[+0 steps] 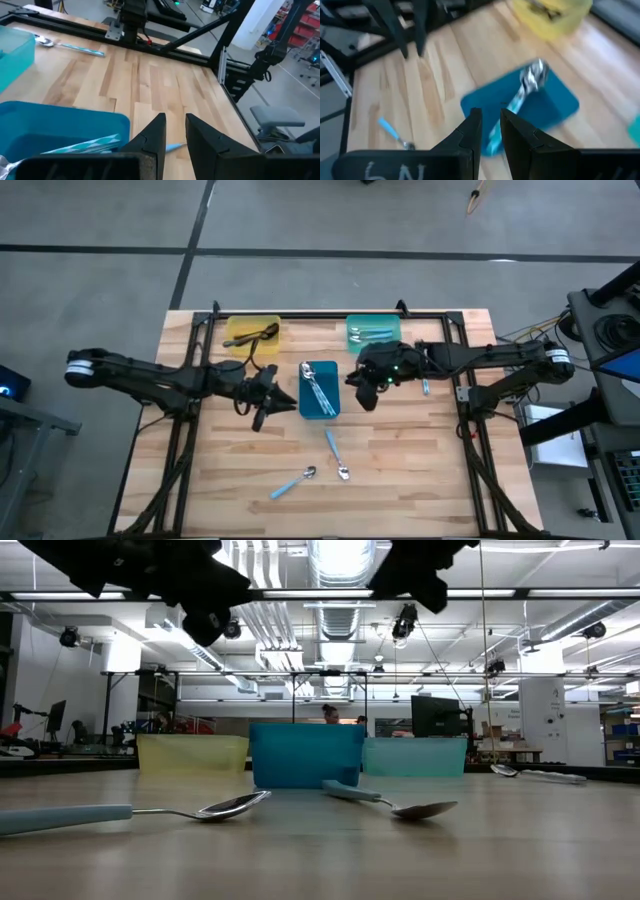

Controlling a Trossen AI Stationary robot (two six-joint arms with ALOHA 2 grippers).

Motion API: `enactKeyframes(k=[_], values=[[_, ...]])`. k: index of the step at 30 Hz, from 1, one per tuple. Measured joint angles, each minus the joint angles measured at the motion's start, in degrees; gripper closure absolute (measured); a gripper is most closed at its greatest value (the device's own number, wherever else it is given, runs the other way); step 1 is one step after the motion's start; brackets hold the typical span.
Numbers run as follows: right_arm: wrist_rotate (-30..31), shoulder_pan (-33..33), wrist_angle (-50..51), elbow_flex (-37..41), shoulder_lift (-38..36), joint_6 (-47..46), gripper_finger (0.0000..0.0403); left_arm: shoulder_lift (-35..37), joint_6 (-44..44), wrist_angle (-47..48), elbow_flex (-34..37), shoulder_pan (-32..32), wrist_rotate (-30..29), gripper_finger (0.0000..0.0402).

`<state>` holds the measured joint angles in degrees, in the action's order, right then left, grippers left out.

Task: Sort silverware by color (type)
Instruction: Put the light blue spoon into the light blue bin

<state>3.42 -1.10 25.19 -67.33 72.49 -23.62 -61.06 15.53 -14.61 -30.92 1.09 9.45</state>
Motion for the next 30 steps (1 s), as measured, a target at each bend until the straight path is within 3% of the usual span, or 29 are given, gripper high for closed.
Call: enactKeyframes(k=[7, 13, 21, 30], values=[[-0.4, 0.5, 13.1, 0.2, 0.0, -8.4, 0.0344, -2.1, 0.0, -3.3, -0.1, 0.0, 0.0, 0.0347], [-0.4, 0.5, 22.4, 1.2, 0.0, -10.1, 0.0344, -4.6, 0.0, -6.7, -0.1, 0.0, -0.1, 0.0347], [-0.8, 2.7, 22.3, 1.7, 0.0, -16.1, 0.0344, -7.4, 3.8, -7.0, -0.1, 0.0, -0.1, 0.0347], [-0.2, 13.8, 16.5, 1.2, 0.0, -25.0, 0.0344, -10.2, 8.0, -7.8, -0.1, 0.8, -0.1, 0.0347]])
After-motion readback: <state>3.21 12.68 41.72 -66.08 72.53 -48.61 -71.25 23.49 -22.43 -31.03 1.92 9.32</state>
